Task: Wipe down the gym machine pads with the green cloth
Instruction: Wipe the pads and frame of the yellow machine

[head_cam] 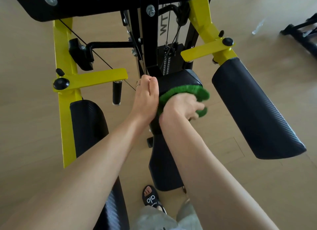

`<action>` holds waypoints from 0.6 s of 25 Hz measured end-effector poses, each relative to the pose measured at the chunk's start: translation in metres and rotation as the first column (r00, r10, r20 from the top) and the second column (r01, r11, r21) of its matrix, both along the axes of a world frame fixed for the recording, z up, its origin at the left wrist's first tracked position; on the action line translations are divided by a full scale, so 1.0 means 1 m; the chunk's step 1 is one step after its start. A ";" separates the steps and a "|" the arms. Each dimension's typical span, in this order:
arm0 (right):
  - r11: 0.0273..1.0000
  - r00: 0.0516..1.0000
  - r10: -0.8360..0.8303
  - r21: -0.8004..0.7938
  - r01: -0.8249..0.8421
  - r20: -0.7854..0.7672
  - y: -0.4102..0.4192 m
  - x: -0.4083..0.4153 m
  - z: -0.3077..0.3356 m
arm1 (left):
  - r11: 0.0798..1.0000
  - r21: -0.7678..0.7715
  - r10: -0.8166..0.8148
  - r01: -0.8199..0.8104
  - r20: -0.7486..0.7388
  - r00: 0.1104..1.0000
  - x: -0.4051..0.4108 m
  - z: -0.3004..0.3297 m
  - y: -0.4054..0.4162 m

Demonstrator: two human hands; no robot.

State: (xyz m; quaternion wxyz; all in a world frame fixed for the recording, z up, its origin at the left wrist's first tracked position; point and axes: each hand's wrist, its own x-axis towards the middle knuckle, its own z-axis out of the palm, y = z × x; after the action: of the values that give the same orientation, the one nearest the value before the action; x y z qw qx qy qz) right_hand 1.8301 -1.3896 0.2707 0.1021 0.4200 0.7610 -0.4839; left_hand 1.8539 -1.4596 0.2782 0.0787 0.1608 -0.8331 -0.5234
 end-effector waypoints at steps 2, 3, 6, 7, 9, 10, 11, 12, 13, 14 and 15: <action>0.985 0.976 -0.059 0.147 0.091 -0.212 0.004 -0.004 0.002 | 1.000 -0.002 -0.002 0.002 0.010 1.000 0.000 -0.002 -0.001; 0.973 0.922 -0.065 0.180 0.143 -0.381 0.001 0.004 0.005 | 1.000 0.001 -0.002 0.002 0.017 1.000 0.000 -0.002 -0.001; 0.908 0.758 0.244 0.417 0.041 -0.606 -0.010 0.028 -0.004 | 0.999 0.041 0.008 -0.008 0.008 1.000 0.001 -0.002 -0.002; 0.878 0.730 0.310 0.478 0.027 -0.610 -0.008 0.029 -0.011 | 0.999 0.040 0.013 -0.014 0.015 1.000 0.000 -0.002 -0.002; 0.836 0.717 0.338 0.545 0.069 -0.609 0.002 0.015 -0.012 | 1.000 0.027 0.009 -0.010 0.038 0.999 -0.002 -0.004 -0.003; 0.828 0.726 0.334 0.555 0.079 -0.601 0.007 0.008 -0.012 | 1.000 0.031 0.002 -0.004 0.035 0.999 -0.002 -0.004 -0.004; 0.824 0.733 0.319 0.558 0.098 -0.601 0.012 0.003 -0.011 | 0.999 0.039 -0.009 0.008 0.026 1.000 -0.002 -0.003 -0.005; 0.825 0.736 0.300 0.552 0.118 -0.606 0.018 -0.004 -0.009 | 0.999 0.037 -0.020 0.019 0.012 1.000 0.000 -0.004 -0.006; 0.826 0.736 0.287 0.548 0.135 -0.613 0.025 -0.013 -0.007 | 0.999 0.038 -0.033 0.033 0.006 0.999 0.001 -0.005 -0.007; 0.827 0.737 0.283 0.545 0.136 -0.614 0.032 -0.022 -0.005 | 0.998 0.046 -0.044 0.044 0.005 0.999 0.001 -0.007 -0.007; 0.817 0.736 0.308 0.564 0.120 -0.603 0.039 -0.029 -0.002 | 0.997 0.065 -0.044 0.043 0.006 0.999 0.000 -0.009 -0.007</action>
State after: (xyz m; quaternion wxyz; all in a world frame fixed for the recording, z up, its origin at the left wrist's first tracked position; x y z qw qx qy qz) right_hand 1.8009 -1.3508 0.2686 -0.2828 0.1866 0.8750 -0.3459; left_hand 1.8540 -1.4665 0.2687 0.0588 0.1470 -0.8192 -0.5513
